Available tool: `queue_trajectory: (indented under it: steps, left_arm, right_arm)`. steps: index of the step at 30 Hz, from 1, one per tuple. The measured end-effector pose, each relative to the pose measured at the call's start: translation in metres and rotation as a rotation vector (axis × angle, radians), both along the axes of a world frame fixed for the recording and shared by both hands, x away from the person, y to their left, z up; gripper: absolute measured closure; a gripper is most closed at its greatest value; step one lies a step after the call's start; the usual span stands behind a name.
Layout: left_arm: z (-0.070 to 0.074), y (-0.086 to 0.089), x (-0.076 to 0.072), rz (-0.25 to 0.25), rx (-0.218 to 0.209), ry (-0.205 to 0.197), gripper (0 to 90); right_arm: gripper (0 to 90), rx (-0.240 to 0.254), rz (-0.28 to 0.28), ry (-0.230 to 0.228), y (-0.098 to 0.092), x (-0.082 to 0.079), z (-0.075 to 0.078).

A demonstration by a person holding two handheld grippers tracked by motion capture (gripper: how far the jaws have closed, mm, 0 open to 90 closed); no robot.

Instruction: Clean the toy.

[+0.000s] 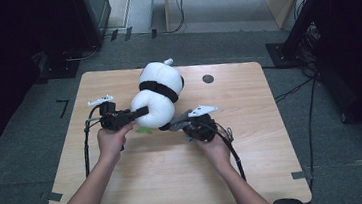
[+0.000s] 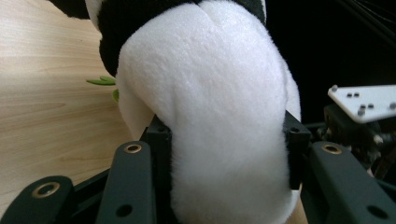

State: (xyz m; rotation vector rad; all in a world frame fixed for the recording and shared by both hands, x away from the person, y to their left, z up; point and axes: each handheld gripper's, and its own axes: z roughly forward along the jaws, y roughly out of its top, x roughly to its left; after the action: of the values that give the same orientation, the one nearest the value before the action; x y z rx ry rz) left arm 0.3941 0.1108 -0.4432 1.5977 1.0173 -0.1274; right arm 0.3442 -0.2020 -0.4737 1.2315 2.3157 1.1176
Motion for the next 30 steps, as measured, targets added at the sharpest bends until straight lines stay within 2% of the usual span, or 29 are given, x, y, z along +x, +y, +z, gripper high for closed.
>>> queue_trajectory:
  steps: [2, 3, 5, 10, 12, 18, 20, 25, 30]
  left_arm:
    - [0.003, 0.005, 0.002, 0.003, 0.001, -0.006, 53.2]
    - [0.003, 0.008, 0.003, 0.009, -0.002, -0.011, 53.2]
    - [0.004, 0.013, 0.003, 0.020, -0.005, -0.015, 53.2]
    - [-0.001, 0.024, 0.009, 0.067, 0.026, -0.004, 53.1]
    - [-0.004, 0.030, 0.013, 0.090, 0.042, 0.012, 53.1]
    - [-0.009, 0.050, 0.026, 0.149, 0.097, -0.005, 53.0]
    - [-0.010, 0.058, 0.030, 0.172, 0.118, 0.001, 53.0]
    - [-0.012, 0.073, 0.038, 0.219, 0.205, -0.002, 52.8]
    - [-0.019, 0.084, 0.044, 0.263, 0.229, 0.019, 52.6]
  right_arm:
    - [77.8, -0.020, -0.040, -0.025, -0.012, 0.004, 0.006]
    - [77.5, -0.014, -0.053, -0.030, -0.019, 0.006, 0.009]
    - [77.2, 0.022, -0.069, -0.025, -0.033, 0.009, 0.015]
    - [77.0, 0.039, -0.093, 0.005, -0.049, 0.014, 0.015]
    - [77.0, 0.043, -0.097, 0.012, -0.053, 0.016, 0.014]
    - [76.8, 0.068, -0.127, 0.035, -0.068, 0.024, 0.012]
    - [76.6, 0.067, -0.143, 0.047, -0.074, 0.028, 0.011]
    - [76.5, 0.068, -0.159, 0.065, -0.084, 0.032, 0.008]
    - [75.9, 0.052, -0.175, 0.084, -0.092, 0.039, 0.003]
